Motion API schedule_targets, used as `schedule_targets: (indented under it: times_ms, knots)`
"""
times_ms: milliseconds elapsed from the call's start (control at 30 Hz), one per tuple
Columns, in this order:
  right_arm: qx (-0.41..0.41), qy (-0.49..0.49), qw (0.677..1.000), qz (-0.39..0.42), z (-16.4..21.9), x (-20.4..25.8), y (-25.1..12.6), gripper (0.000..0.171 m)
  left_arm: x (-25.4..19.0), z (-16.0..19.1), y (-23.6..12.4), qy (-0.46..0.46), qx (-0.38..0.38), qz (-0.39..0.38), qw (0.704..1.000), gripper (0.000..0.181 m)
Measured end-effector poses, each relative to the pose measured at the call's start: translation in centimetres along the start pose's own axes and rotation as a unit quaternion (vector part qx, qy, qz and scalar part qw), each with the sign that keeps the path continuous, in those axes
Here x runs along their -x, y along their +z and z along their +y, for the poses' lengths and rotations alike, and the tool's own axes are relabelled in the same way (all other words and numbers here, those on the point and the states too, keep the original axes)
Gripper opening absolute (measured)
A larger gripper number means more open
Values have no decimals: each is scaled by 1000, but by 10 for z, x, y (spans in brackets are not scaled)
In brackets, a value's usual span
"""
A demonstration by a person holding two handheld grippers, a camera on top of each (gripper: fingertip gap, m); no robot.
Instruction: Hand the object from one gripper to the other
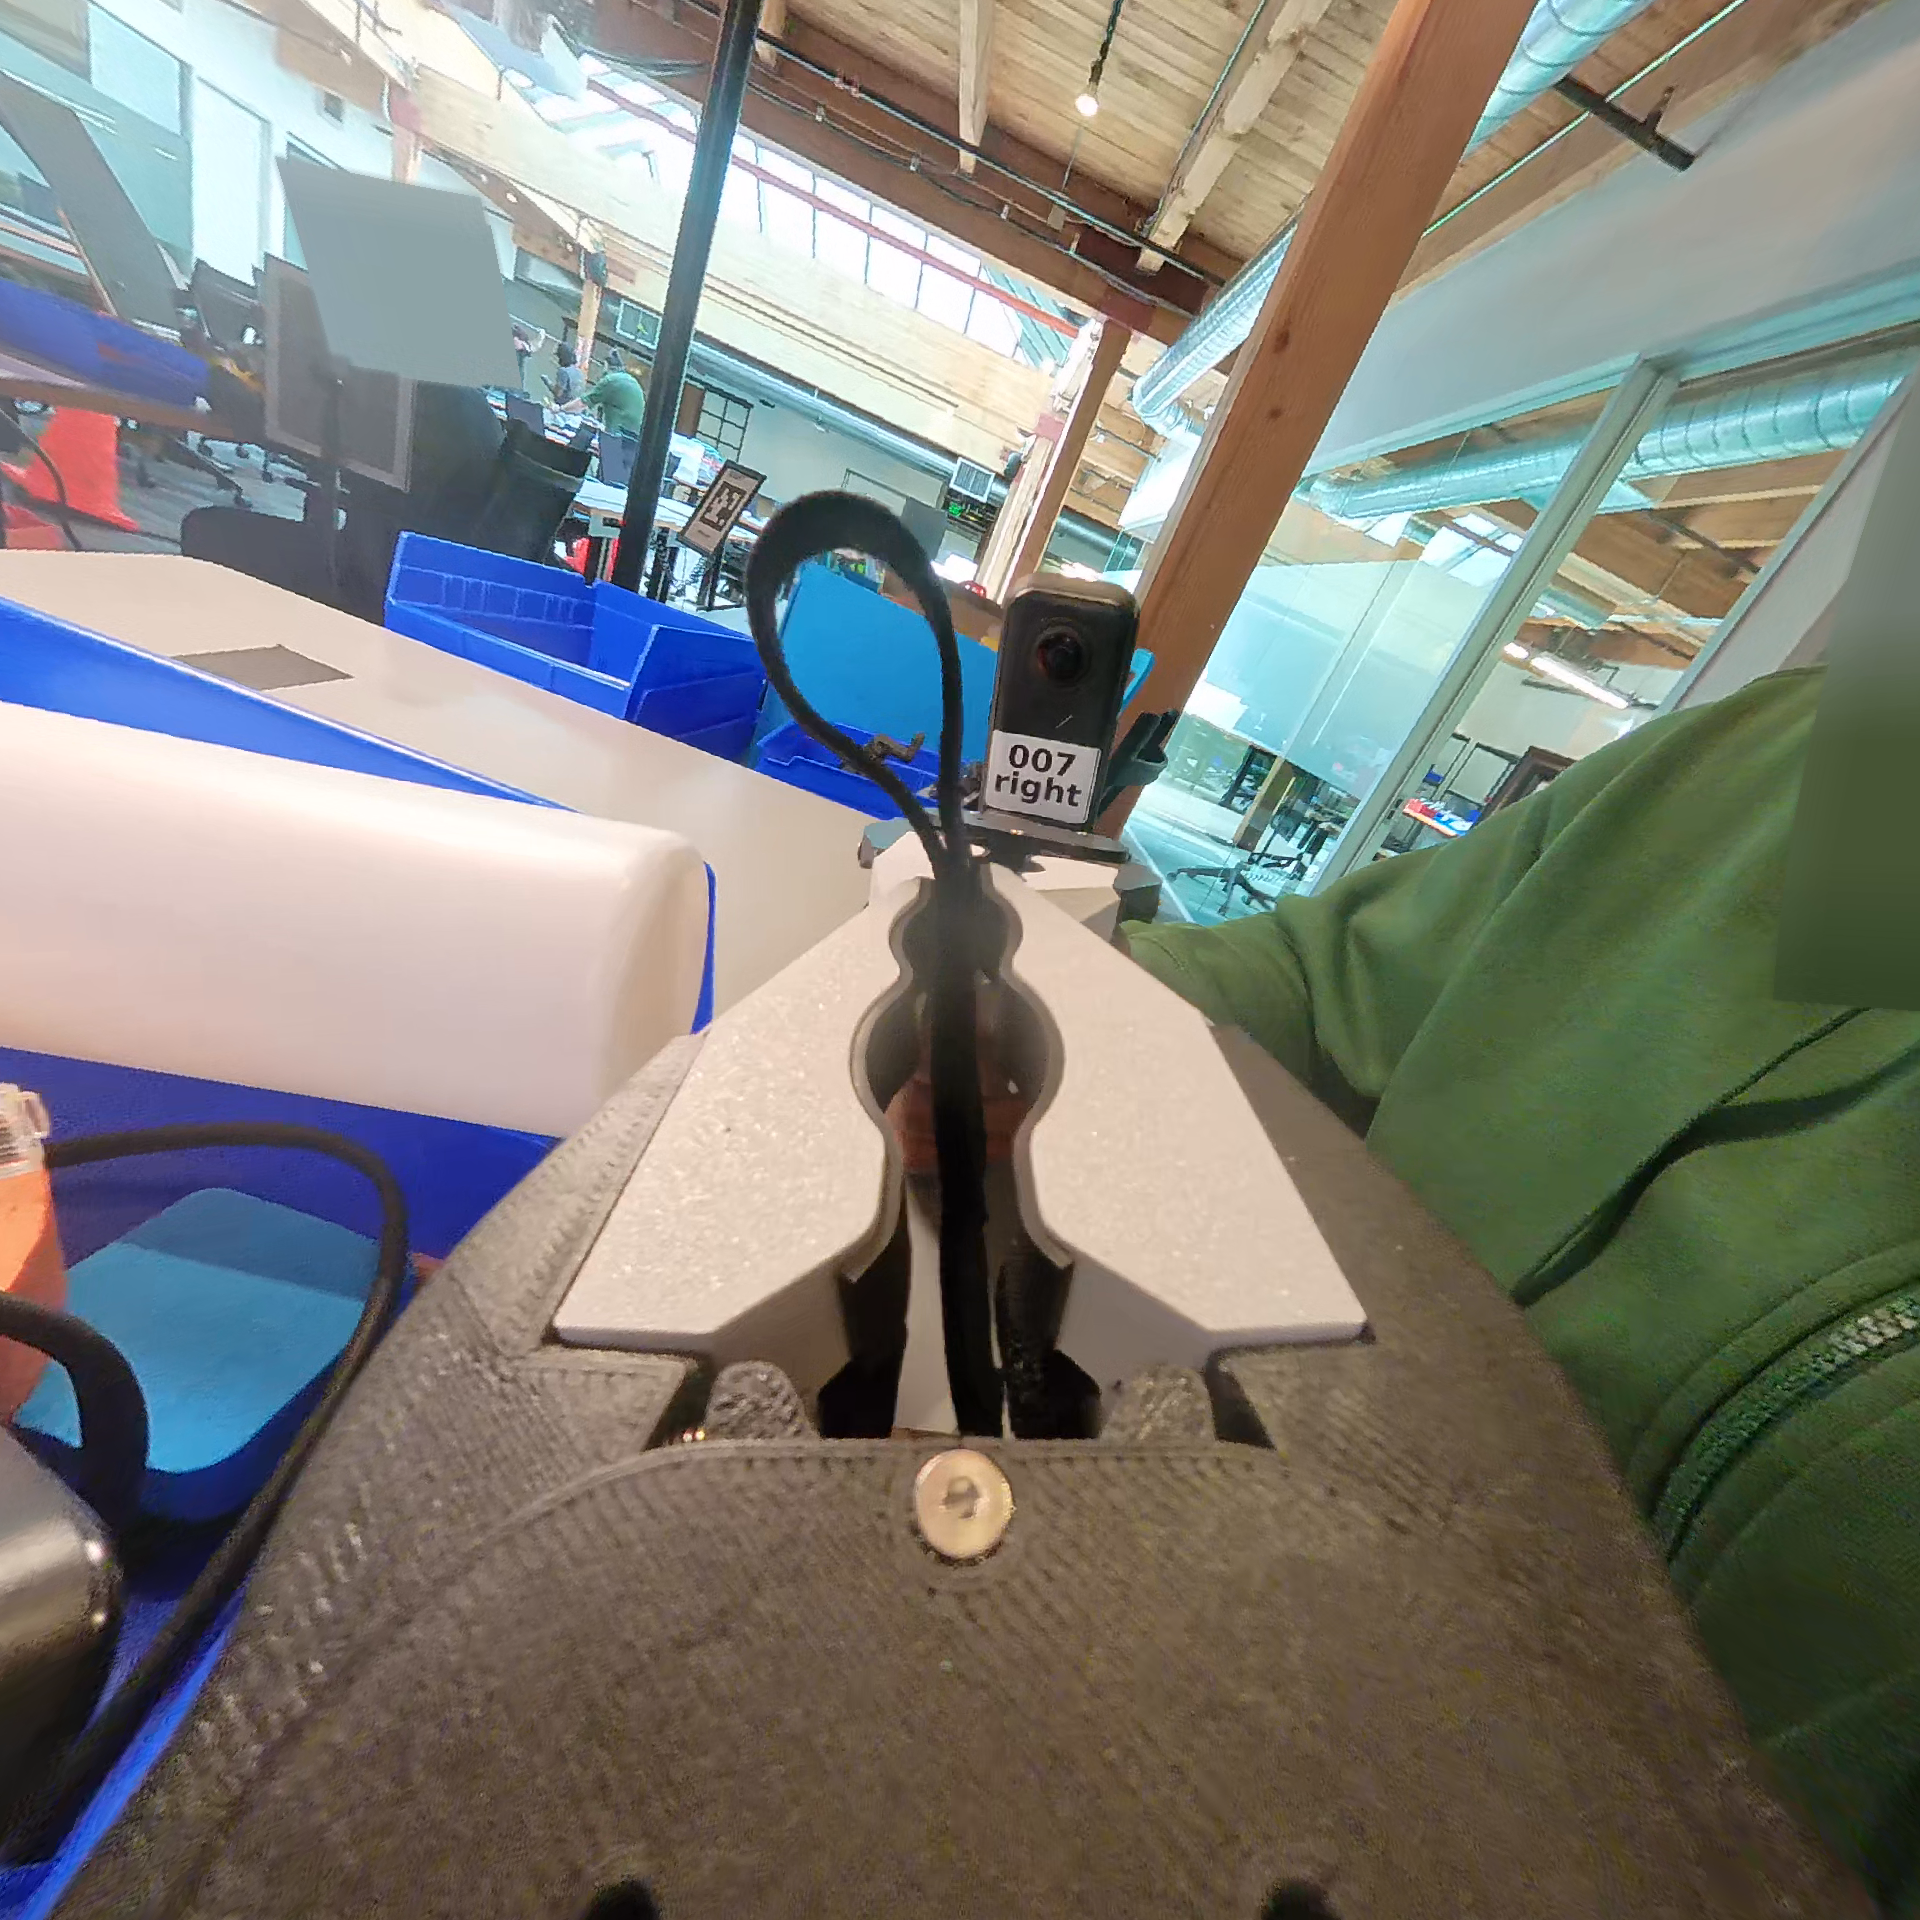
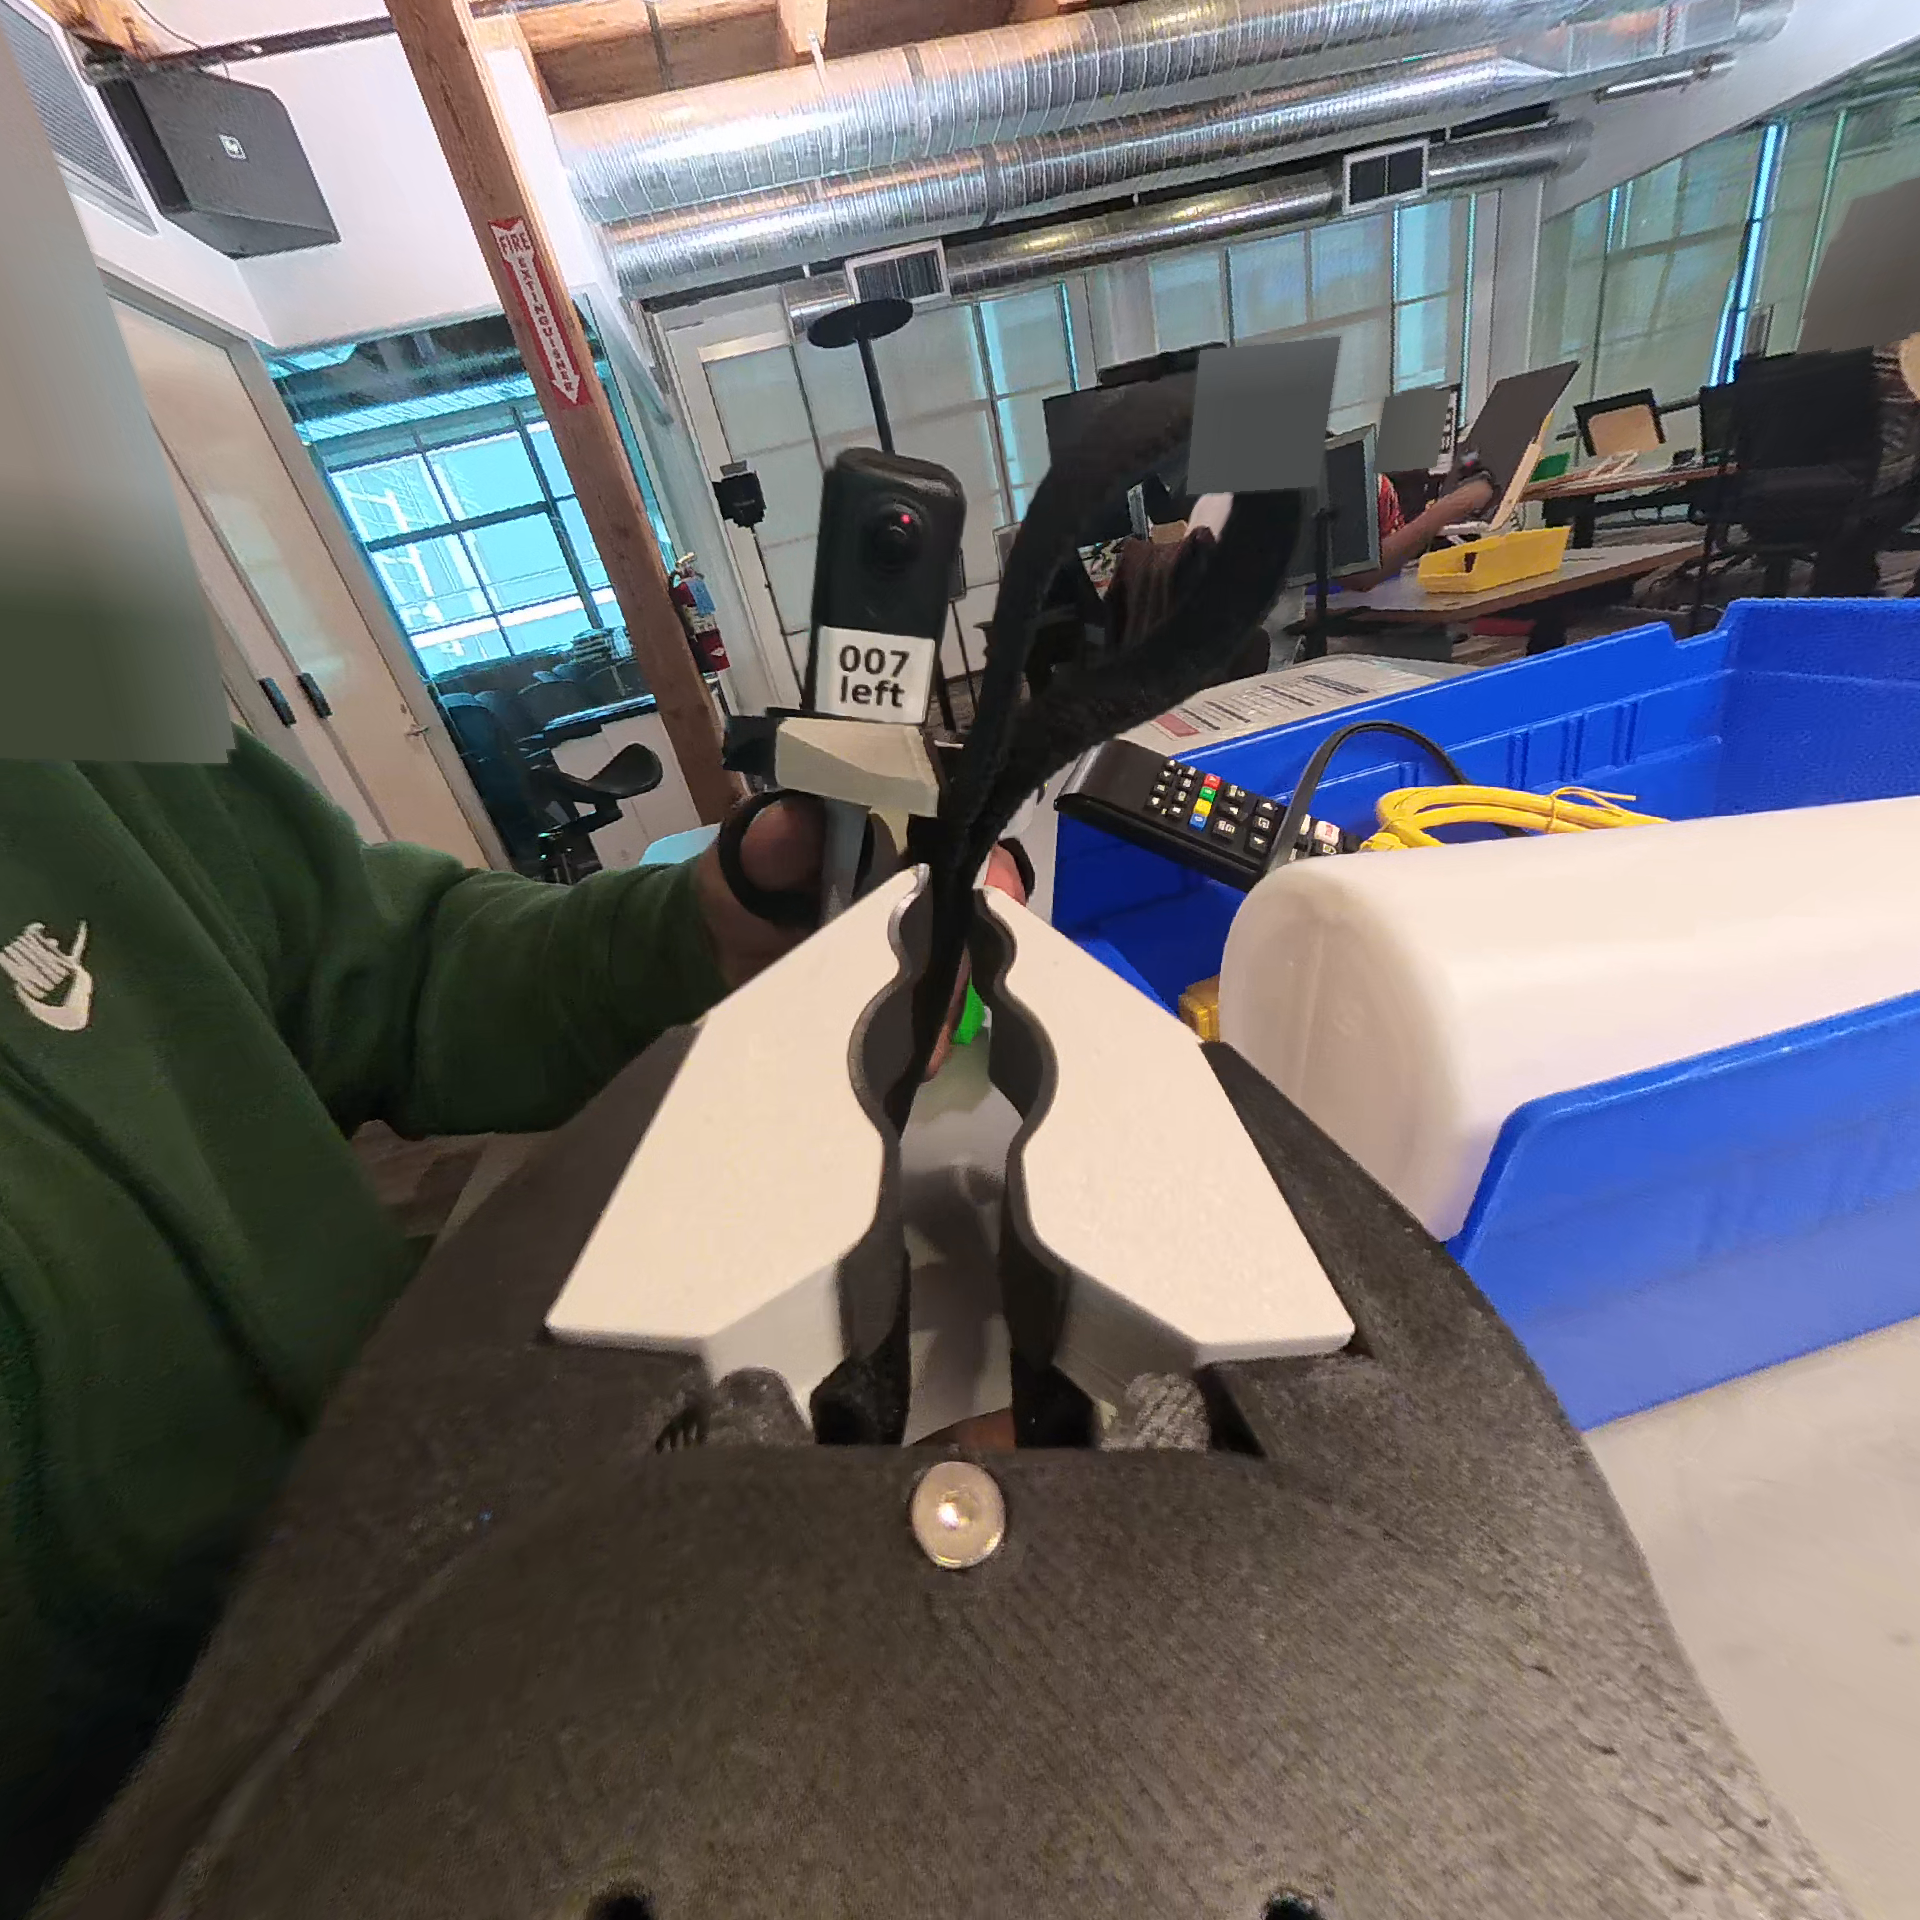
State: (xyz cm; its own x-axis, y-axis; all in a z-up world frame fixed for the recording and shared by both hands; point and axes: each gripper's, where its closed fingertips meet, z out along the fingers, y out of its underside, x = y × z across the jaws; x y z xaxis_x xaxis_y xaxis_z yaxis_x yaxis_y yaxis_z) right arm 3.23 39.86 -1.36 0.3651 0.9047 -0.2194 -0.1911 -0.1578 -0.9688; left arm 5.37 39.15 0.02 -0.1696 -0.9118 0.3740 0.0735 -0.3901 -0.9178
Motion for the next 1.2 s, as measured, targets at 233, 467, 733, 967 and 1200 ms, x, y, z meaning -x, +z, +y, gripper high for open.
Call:
schedule_targets:
  times_ms: [233,467,733,967,1200]
  knots:
    - [-3,4,1000,-3,-1,1,0,8,-2,4,1,-7,6,9,1000,6]
    - [12,-5,1000,-8,5,7,4,7,-4,-2,1,2,-11,11,1000,6]
    - [12,-21,1000,-3,2,7,2,7,-7,3,4,-5,-4,23,1000,8]
    - [19,-15,1000,-11,7,11,6,25,-10,-10,0,14,-38,18,999,6]
    - [44,-33,998,-25,22,23,14,6,-15,-17,0,21,-65,21,997,6]
